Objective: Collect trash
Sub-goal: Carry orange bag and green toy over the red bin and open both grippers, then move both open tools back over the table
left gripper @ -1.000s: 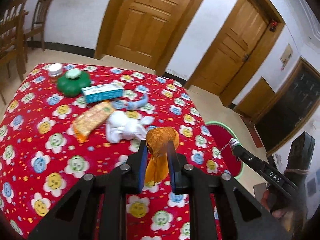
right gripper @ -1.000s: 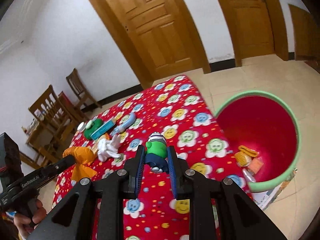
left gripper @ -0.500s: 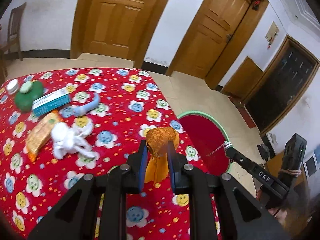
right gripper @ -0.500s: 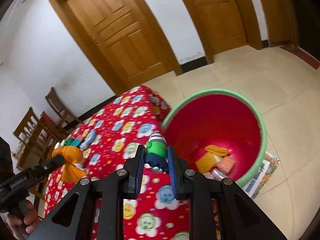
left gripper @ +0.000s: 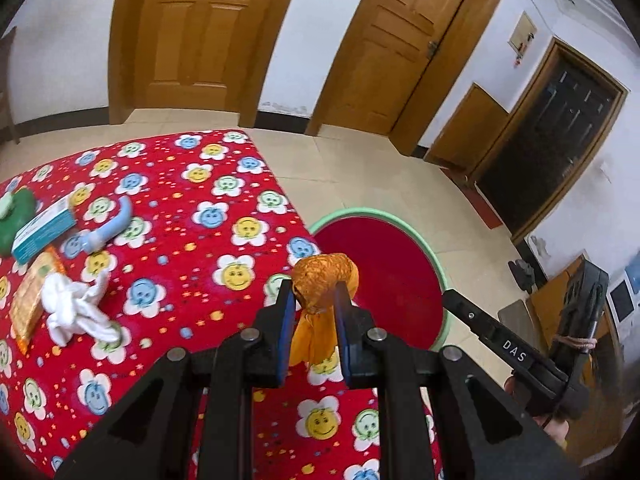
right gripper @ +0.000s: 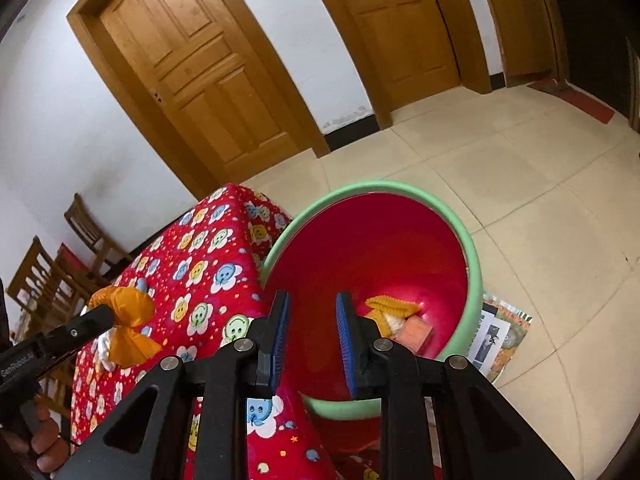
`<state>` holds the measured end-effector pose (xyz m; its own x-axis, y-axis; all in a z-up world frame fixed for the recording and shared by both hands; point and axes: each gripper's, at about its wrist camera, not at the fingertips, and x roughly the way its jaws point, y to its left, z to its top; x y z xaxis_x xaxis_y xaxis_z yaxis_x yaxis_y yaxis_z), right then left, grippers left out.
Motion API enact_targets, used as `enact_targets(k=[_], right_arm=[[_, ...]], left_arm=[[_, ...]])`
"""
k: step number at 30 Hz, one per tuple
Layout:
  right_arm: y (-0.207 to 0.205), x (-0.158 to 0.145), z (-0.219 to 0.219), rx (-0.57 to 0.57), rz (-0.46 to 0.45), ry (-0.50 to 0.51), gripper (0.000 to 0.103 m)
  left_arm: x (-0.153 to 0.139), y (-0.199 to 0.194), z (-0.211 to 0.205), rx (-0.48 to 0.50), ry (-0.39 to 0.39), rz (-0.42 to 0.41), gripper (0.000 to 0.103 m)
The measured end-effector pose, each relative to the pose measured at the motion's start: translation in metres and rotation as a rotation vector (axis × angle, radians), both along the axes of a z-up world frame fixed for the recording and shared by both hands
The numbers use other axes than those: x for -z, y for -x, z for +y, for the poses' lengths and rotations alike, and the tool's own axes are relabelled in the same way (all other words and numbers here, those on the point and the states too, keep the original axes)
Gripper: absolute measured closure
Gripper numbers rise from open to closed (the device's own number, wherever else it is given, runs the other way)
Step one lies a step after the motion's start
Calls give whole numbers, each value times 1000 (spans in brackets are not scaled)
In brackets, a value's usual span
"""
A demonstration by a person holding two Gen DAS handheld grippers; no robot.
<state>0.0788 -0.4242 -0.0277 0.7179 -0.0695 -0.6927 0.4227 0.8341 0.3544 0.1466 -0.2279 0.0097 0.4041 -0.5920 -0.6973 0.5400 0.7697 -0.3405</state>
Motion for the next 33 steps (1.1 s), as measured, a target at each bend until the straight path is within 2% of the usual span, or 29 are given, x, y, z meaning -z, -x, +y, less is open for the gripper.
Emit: enact_targets(k=[7,16,18,20,22,28,33], right_arm=[[13,-12,-5,19,-25,30,78],[21,-18,-15,44,-40,37,78],[21,-17,-17,51,-39,33,78],[20,-16,-18,56,-37,29,78],[20,-16,-19,58,-37,28,78],[20,-16,-20,59,-38,25,78],[20,-17,-17,48,-42,19,73]], left_arm=[[2,2,-29,54,-7,-22,85],[19,-4,-62,97,-9,-17,85],[24,-7,-69,120,1,-1,81],[27,-9,-72,119,-3,5,68],[29,-10,-74,109,-4,8,61],[30,-15,-67,81,-2,37,60],[24,-13,-50,45,-1,28,60]])
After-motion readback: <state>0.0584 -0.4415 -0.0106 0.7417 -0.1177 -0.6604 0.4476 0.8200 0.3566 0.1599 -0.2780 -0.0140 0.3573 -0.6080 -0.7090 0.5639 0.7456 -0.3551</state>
